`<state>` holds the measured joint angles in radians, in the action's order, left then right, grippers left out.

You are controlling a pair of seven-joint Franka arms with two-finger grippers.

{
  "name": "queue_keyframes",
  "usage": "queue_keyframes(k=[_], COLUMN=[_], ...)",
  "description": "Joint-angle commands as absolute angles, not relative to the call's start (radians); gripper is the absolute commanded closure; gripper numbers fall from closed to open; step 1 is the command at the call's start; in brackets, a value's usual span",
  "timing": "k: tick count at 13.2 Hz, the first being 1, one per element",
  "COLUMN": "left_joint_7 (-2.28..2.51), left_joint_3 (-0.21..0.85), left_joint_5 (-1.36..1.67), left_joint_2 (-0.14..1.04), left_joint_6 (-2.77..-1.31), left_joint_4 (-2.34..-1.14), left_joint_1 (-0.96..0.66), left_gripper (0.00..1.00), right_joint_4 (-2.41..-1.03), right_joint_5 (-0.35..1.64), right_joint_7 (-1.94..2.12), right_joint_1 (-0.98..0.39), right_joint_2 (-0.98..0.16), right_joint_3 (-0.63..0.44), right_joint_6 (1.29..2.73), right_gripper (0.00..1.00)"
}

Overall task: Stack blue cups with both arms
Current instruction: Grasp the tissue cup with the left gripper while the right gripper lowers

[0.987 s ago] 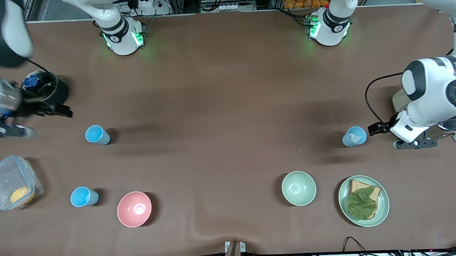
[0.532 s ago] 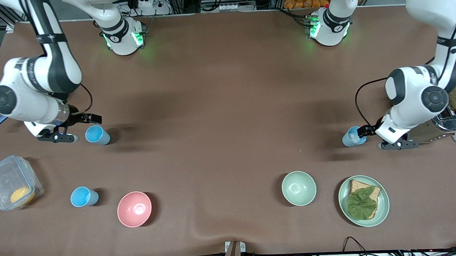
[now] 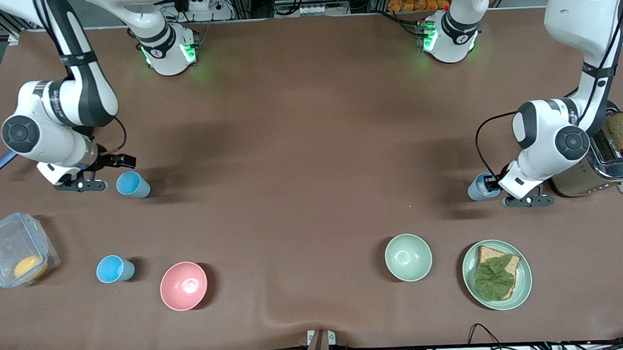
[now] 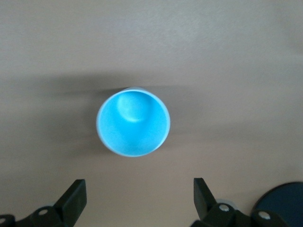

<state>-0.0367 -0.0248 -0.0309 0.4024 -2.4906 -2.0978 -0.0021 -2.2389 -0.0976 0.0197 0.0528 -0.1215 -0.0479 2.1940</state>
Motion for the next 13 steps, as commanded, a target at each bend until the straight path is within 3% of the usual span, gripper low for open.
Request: queue_keyframes(k=[1,5,10,13], left_joint_7=[-0.034,-0.005,0.494,0.774], left_joint_3=[-0.011,0.104,0.406,0.411], left_joint_5=[-0.021,-0.020,-0.038,-0.046], left_joint_2=[0.399,0.298,0.290,0.351], left_joint_6=[-2.503,-2.487,-2.431,-2.431], left_joint_4=[-2.085,-2.085,-2.071,-2.004], left_joint_1=[0.000,0.000,-0.033,-0.214], left_gripper=[1.00,1.00,1.00,1.00], right_joint_4=[-2.312,-2.321,-2.304,-2.303], right_joint_5=[-0.109,-0.109,-0.109,-0.110], right_joint_7=[0.110,0.110,0.114,0.118], right_joint_1=[0.117,0.117,0.103,0.081], right_joint_2=[-0.115,-0.172,-0.179,-0.178], right_joint_3=[-0.040,-0.040,-0.035,-0.035], right_joint_6=[2.308,2.390,2.355,2.364], right_gripper=[0.00,0.00,0.00,0.00])
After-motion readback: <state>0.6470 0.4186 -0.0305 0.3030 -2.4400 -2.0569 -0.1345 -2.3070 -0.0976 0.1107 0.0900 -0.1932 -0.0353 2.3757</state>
